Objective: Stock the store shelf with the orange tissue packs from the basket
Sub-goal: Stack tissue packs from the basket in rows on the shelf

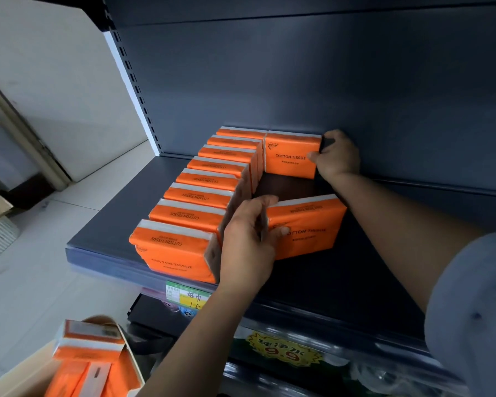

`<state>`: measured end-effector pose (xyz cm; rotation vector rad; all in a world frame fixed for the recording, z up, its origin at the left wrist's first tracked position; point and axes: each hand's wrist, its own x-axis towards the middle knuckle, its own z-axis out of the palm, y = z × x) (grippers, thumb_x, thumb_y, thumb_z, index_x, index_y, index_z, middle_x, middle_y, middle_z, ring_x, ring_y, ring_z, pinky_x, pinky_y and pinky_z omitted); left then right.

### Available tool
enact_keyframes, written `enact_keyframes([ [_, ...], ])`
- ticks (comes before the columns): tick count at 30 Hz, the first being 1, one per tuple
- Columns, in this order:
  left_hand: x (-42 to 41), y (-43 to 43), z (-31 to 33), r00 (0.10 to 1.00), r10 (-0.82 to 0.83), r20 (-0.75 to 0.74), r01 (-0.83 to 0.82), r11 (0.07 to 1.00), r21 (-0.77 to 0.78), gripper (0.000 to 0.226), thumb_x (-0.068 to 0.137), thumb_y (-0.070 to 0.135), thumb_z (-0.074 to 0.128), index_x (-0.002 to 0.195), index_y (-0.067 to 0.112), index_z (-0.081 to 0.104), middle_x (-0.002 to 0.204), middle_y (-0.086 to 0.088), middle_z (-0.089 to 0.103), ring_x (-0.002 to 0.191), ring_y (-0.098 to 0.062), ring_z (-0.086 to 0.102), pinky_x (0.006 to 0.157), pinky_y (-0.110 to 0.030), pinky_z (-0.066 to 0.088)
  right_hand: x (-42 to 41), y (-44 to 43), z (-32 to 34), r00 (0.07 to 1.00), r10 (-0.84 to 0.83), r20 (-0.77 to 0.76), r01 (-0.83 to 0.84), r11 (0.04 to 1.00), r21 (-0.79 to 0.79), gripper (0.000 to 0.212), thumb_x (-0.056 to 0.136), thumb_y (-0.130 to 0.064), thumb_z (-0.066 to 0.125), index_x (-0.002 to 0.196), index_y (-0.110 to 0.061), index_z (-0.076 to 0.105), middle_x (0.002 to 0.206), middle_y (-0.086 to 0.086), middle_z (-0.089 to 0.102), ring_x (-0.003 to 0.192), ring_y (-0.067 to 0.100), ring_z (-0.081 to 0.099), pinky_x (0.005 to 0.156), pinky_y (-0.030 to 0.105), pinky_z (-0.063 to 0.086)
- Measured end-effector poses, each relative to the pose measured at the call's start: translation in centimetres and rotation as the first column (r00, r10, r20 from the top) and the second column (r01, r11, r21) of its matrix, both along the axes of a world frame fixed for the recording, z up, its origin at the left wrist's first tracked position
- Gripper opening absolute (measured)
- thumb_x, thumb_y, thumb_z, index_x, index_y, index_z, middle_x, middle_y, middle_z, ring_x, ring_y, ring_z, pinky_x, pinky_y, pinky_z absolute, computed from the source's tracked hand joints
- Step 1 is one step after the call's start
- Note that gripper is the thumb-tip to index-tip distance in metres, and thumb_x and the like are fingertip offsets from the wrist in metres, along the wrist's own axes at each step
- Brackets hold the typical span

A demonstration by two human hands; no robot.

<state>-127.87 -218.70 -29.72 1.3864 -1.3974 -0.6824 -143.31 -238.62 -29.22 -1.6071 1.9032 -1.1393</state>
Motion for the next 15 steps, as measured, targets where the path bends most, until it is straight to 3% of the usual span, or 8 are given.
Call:
enact_keyframes([
  [3, 0.1, -0.3, -0.1, 1.0, 0.018, 0.013, -0.018, 1.0, -0.005, 0.044, 0.079, 0.013, 0.074, 0.109, 0.039, 0.056, 0.116, 0.01, 0.06, 0.112, -0.012, 0.056, 0.095, -0.043, 0.05, 0.0, 1.4, 0.3, 0.997, -0.05, 0.066, 0.051, 0.999, -0.02, 0.048, 0.084, -0.029, 0.069, 0.126, -0.015, 0.049, 0.108, 0.003, 0.064, 0.104, 0.021, 0.061, 0.084, 0.029, 0.047],
  [5, 0.1, -0.4, -0.1, 0.999, 0.026, 0.024, -0.026, 1.0, -0.006, 0.044, 0.079, 0.014, 0.074, 0.11, 0.039, 0.057, 0.116, 0.011, 0.06, 0.113, -0.012, 0.056, 0.095, -0.043, 0.049, 0.0, 3.0, 0.8, 0.985, -0.044, 0.167, 0.054, 0.997, -0.054, 0.034, 0.084, -0.035, 0.069, 0.109, -0.017, 0.055, 0.1, 0.0, 0.062, 0.098, 0.02, 0.062, 0.077, 0.028, 0.047],
  [7, 0.3, -0.5, 0.0, 0.999, 0.034, 0.03, -0.034, 0.999, -0.001, 0.043, 0.079, 0.016, 0.074, 0.11, 0.041, 0.057, 0.118, 0.012, 0.059, 0.114, -0.012, 0.056, 0.096, -0.044, 0.049, -0.3, 4.8, 1.8, 0.932, 0.184, 0.314, -0.183, 0.983, -0.031, 0.026, 0.081, -0.044, 0.07, 0.092, -0.023, 0.058, 0.093, -0.001, 0.065, 0.091, 0.019, 0.063, 0.072, 0.03, 0.047],
  [8, 0.3, -0.5, 0.0, 0.999, 0.038, 0.033, -0.038, 0.999, 0.0, 0.043, 0.079, 0.019, 0.073, 0.108, 0.045, 0.056, 0.119, 0.014, 0.059, 0.114, -0.011, 0.055, 0.097, -0.044, 0.048, -0.7, 5.8, 2.4, 0.864, 0.351, 0.36, -0.383, 0.924, 0.019, 0.027, 0.079, -0.048, 0.071, 0.089, -0.025, 0.061, 0.091, -0.001, 0.067, 0.089, 0.017, 0.063, 0.073, 0.03, 0.045],
  [10, 0.4, -0.3, 0.1, 0.997, 0.059, 0.042, -0.059, 0.998, -0.01, 0.043, 0.076, 0.028, 0.071, 0.104, 0.055, 0.053, 0.119, 0.017, 0.058, 0.114, -0.01, 0.055, 0.097, -0.044, 0.048, -1.9, 7.7, 3.5, 0.683, 0.608, 0.404, -0.706, 0.69, 0.156, 0.035, 0.07, -0.047, 0.075, 0.096, -0.027, 0.065, 0.097, -0.003, 0.069, 0.096, 0.013, 0.062, 0.081, 0.029, 0.044],
  [12, 0.3, -0.2, 0.2, 0.995, 0.088, 0.043, -0.088, 0.996, -0.009, 0.043, 0.073, 0.035, 0.067, 0.101, 0.062, 0.05, 0.116, 0.02, 0.058, 0.114, -0.009, 0.056, 0.097, -0.044, 0.047, -3.2, 8.8, 4.0, 0.58, 0.709, 0.401, -0.814, 0.486, 0.319, 0.05, 0.061, -0.037, 0.08, 0.108, -0.029, 0.064, 0.111, -0.004, 0.066, 0.105, 0.01, 0.061, 0.084, 0.024, 0.046],
  [13, 0.3, -0.1, 0.2, 0.994, 0.097, 0.048, -0.096, 0.995, -0.011, 0.042, 0.073, 0.035, 0.067, 0.101, 0.062, 0.049, 0.116, 0.021, 0.057, 0.114, -0.008, 0.055, 0.097, -0.044, 0.047, -3.7, 9.0, 4.0, 0.574, 0.723, 0.384, -0.812, 0.443, 0.38, 0.055, 0.06, -0.03, 0.083, 0.111, -0.029, 0.063, 0.115, -0.003, 0.065, 0.107, 0.012, 0.061, 0.083, 0.024, 0.048],
  [15, 0.1, 0.2, 0.4, 0.992, 0.106, 0.066, -0.104, 0.994, -0.039, 0.043, 0.078, 0.027, 0.069, 0.105, 0.054, 0.05, 0.116, 0.024, 0.054, 0.116, -0.007, 0.053, 0.099, -0.045, 0.046, -4.2, 9.4, 3.8, 0.61, 0.709, 0.354, -0.783, 0.471, 0.406, 0.051, 0.067, -0.011, 0.084, 0.11, -0.027, 0.061, 0.111, 0.0, 0.065, 0.103, 0.014, 0.063, 0.078, 0.025, 0.051],
])
